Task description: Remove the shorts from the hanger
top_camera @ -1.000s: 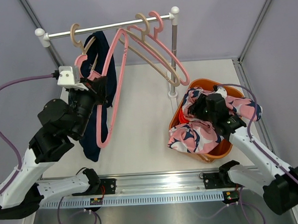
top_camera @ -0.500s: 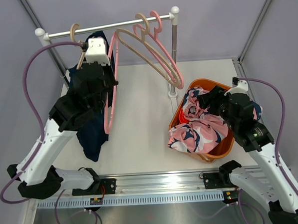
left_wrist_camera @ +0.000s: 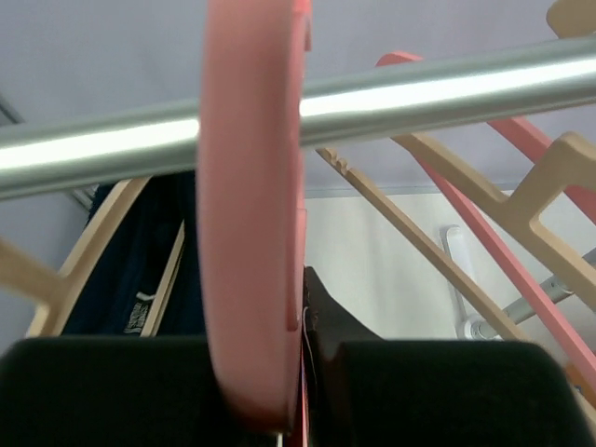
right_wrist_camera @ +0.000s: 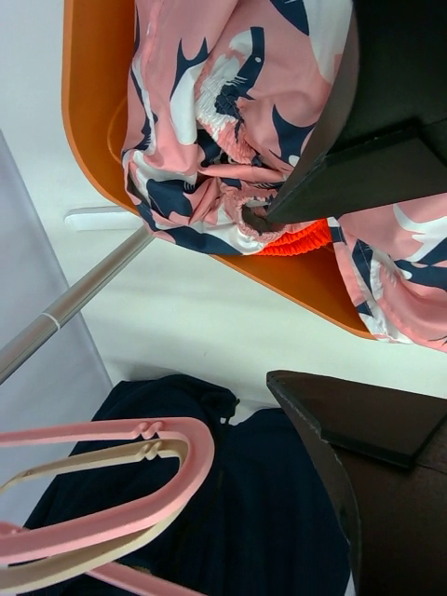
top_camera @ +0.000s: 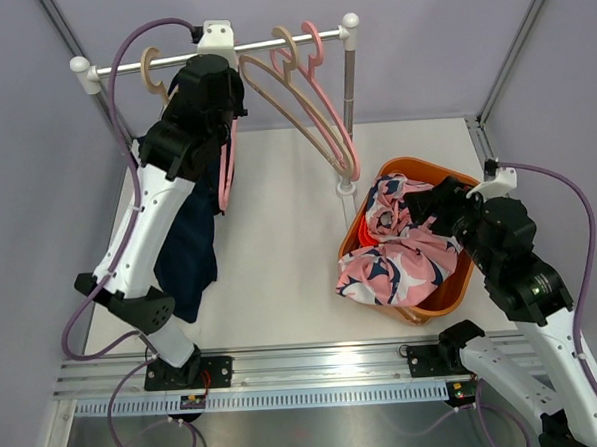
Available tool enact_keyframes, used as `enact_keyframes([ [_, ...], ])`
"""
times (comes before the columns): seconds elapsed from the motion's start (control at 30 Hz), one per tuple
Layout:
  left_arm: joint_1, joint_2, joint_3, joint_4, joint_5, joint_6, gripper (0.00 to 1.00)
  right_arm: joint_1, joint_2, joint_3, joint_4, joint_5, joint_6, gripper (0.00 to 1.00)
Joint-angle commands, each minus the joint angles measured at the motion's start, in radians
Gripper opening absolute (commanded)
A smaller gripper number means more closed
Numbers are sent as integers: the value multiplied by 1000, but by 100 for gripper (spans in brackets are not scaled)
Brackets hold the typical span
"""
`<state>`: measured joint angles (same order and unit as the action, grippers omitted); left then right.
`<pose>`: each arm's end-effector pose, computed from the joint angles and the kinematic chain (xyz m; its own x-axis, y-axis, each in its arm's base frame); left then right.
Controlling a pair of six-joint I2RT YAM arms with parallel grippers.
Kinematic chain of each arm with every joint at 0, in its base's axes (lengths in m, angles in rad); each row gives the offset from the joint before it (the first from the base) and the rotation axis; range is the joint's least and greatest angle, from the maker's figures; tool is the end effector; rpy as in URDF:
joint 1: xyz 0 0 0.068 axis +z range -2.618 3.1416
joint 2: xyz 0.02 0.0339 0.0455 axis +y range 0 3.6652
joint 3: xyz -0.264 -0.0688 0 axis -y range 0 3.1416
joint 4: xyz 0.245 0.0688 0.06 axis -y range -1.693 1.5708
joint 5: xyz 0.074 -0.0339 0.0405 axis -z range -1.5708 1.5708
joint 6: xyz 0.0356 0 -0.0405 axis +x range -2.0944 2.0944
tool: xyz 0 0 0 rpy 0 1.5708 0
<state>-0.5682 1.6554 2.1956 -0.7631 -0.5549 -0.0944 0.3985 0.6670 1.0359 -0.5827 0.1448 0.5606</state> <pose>0.2825 -0.1581 0.5310 -0.1878 0.0248 -0.9819 0.0066 0.9997 0.0240 0.1183 0.0442 0.3980 -0.3007 0.4443 -0.8439 -0.1112 0.8625 0.4937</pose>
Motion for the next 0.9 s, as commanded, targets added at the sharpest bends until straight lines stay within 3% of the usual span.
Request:
enact_keyframes([
  [0.0, 34, 35, 95, 74, 64, 44, 10, 5, -27, 39, -26, 6, -30, 73],
  [0.33, 45, 73, 87, 268, 108, 137, 14, 5, -63, 27, -48, 29, -44, 75],
  [0.87, 64, 172, 78, 237, 159, 116, 16, 5, -79, 13, -60, 32, -39, 75],
])
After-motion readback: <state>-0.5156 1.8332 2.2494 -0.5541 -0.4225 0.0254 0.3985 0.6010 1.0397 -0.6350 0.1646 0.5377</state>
